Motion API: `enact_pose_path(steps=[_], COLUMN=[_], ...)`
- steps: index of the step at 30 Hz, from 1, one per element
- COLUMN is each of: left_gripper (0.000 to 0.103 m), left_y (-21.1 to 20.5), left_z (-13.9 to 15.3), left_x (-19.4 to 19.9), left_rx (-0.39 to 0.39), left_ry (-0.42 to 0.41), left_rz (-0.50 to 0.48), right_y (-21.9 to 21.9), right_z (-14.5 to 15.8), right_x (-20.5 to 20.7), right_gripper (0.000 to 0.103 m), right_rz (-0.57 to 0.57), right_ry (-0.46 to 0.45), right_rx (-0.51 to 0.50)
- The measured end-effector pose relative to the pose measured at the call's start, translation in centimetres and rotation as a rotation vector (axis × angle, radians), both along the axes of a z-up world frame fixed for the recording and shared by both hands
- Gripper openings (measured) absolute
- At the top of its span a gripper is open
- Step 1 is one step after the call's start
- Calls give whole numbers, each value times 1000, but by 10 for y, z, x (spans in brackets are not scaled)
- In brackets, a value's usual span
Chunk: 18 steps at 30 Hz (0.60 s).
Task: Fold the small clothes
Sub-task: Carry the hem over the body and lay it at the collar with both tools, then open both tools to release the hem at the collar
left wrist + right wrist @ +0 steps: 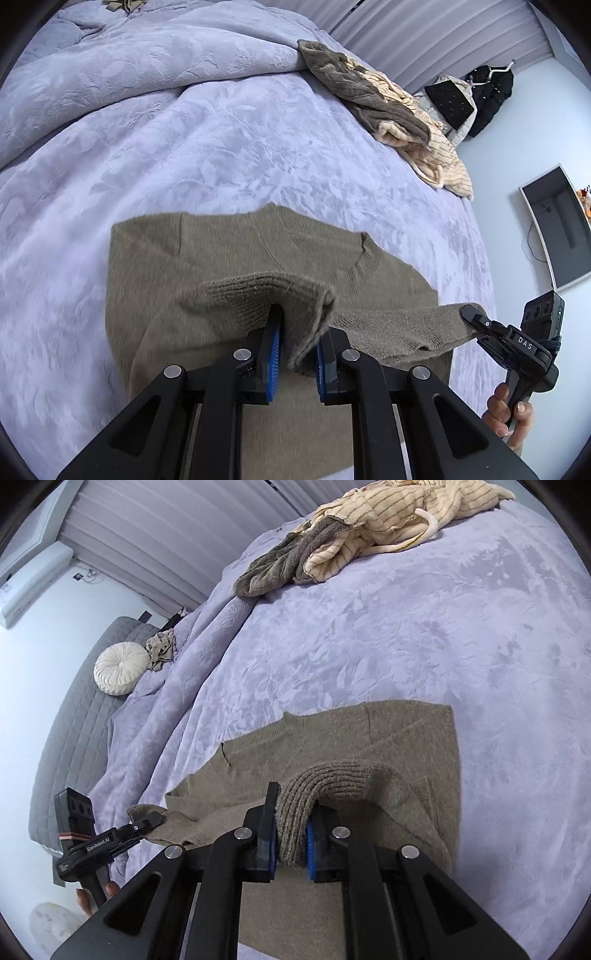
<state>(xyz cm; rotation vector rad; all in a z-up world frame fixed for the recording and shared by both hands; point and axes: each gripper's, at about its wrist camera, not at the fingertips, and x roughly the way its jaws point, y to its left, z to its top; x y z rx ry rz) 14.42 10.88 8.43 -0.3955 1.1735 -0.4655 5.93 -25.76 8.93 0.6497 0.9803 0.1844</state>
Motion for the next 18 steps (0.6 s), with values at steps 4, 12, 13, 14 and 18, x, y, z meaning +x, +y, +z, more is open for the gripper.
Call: enact_pose_path(steps=[4, 12, 13, 14, 18], left_gripper=[17, 28, 41, 75, 95], left_y=[-4, 2, 5, 8, 21], left_z=[-10, -37, -43, -45, -43], left_x=[23, 56, 60, 62, 64], left_rx=[7, -22, -40, -45, -66], left_ry=[22, 82, 102, 107, 76], left_rz=[14, 78, 93, 115, 181], right_y=[-3, -15, -16, -18, -28], right_z=[-10, -39, -42, -46, -49], right_x=[25, 59, 61, 63, 61], right_gripper=[13, 22, 31, 51, 73], right_rz=[-26, -80, -86, -96, -147], right_ry=[30, 84, 91, 92, 66], right_rx=[-4, 51, 57, 60, 77])
